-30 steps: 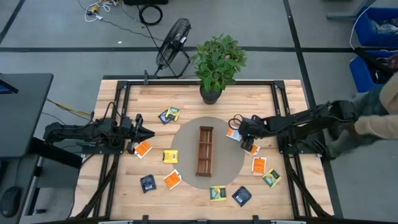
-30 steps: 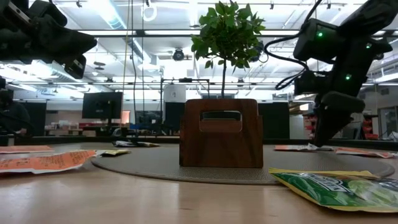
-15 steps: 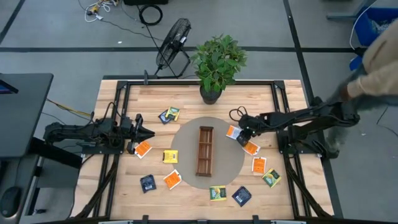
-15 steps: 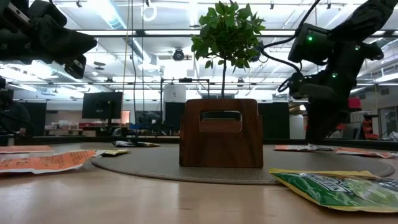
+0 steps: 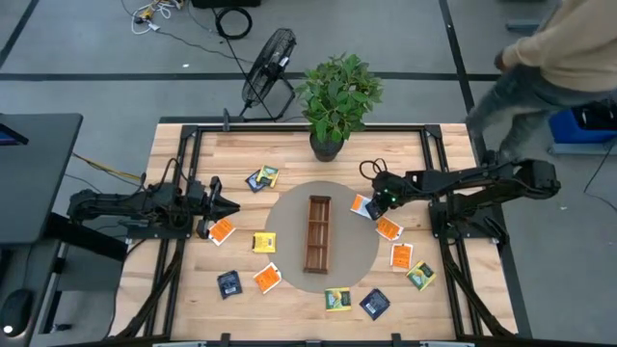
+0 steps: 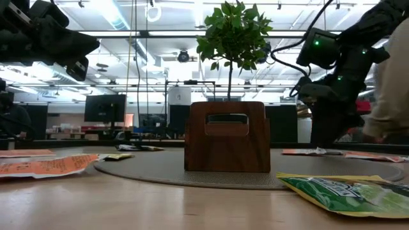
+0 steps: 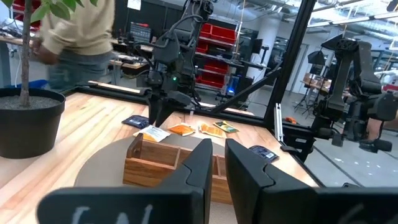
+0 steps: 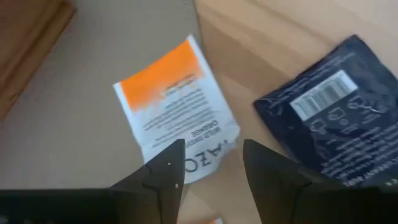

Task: Pick & Place Tea
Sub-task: Put the orange tea bag into the top compartment of the top section wooden organizer

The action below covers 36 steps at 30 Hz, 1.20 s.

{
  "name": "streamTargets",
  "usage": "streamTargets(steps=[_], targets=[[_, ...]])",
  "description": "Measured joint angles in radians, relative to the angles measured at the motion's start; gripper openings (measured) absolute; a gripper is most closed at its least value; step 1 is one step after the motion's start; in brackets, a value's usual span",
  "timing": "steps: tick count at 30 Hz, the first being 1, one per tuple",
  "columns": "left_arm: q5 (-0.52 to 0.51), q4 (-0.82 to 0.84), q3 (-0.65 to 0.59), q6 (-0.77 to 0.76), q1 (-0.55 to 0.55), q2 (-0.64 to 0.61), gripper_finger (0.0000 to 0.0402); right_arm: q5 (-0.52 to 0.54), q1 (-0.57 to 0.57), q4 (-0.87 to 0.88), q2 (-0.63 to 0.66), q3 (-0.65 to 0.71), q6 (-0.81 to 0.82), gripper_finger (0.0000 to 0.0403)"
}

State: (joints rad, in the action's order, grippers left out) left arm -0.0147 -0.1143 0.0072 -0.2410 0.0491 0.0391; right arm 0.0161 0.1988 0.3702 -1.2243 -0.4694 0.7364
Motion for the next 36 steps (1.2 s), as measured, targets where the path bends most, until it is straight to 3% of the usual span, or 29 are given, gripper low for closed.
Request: streamTargets(steps=[11,23,27,32,36], targets=[[0.000,0.000,0.000,-0.008,0.000,0.000,0.0046,-0.010,0.003,0.029,0.000,0.000,0.010,0.0170],[0.000,0.009,0.000,0.002,0.000,0.000,0.0046,-0.016,0.003,-0.037,-0.064,0.000,-0.021,0.0124],[0.000,0.008,0.000,0.002,0.000,0.000,0.0046,-0.011,0.003,-0.062,-0.083,0.000,-0.046,0.0093],[0.000,0.008,0.000,0.001,0.000,0.000,0.0046,0.015,0.003,-0.062,-0.090,0.000,-0.069,0.0013],[0.000,0.008,0.000,-0.009,0.000,0.000,0.0046,0.026,0.002,-0.062,-0.088,0.000,-0.071,0.0007]])
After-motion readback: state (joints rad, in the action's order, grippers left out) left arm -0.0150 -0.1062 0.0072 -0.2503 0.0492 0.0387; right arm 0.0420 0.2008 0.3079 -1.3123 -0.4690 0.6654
